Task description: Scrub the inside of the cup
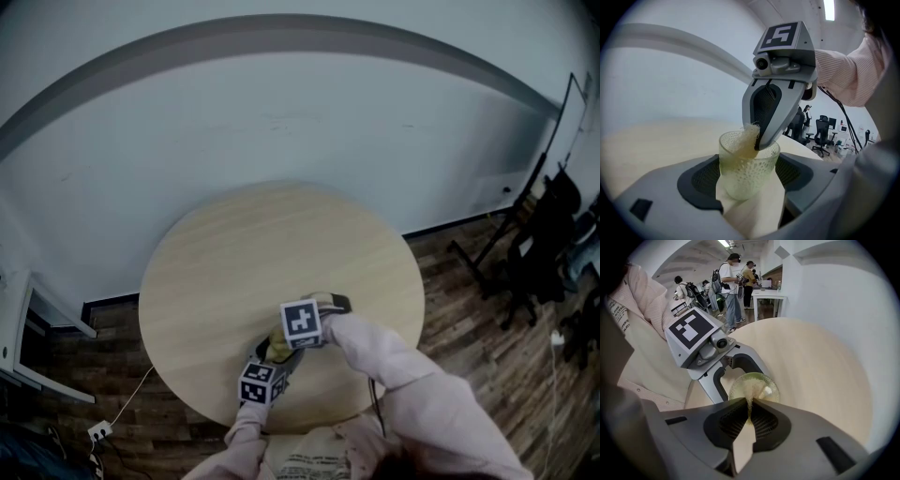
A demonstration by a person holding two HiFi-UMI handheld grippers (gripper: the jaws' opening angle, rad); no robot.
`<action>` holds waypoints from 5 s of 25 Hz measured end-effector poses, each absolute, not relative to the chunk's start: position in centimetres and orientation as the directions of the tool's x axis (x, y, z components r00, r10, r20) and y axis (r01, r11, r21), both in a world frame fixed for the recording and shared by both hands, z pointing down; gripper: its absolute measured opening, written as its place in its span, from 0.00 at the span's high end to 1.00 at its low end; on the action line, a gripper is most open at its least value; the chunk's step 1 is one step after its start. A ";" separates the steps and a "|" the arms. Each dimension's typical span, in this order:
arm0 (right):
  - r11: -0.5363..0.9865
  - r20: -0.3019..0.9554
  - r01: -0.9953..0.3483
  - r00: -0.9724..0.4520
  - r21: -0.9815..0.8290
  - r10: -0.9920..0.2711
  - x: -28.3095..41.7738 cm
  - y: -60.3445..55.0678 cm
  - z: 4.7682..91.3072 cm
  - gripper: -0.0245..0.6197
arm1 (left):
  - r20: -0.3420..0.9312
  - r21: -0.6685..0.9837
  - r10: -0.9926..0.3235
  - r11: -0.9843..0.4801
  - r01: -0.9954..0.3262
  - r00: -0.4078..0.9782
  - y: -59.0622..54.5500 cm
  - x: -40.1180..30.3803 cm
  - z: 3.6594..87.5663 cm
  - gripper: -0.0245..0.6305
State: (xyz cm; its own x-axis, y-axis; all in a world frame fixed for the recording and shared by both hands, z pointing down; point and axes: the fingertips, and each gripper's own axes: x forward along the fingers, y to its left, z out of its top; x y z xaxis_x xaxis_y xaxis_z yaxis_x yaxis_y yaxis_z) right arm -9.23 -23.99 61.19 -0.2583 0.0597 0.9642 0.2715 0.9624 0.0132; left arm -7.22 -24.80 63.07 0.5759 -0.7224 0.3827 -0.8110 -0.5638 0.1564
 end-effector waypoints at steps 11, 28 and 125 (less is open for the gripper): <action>0.978 0.968 0.169 -0.200 -0.119 0.152 -9.1 -23.4 62.5 0.92 | 0.385 0.156 -0.722 -0.563 -0.812 0.574 -24.8 -7.1 63.1 0.40; 0.955 0.926 -0.001 -0.243 -0.297 0.288 -9.8 -22.4 62.4 0.92 | 0.388 0.160 -0.723 -0.559 -0.814 0.572 -24.8 -7.3 63.2 0.40; 0.785 0.988 0.619 -0.136 0.032 0.067 -9.6 -23.4 59.4 0.92 | 0.391 0.140 -0.727 -0.560 -0.817 0.565 -25.1 -7.1 63.2 0.41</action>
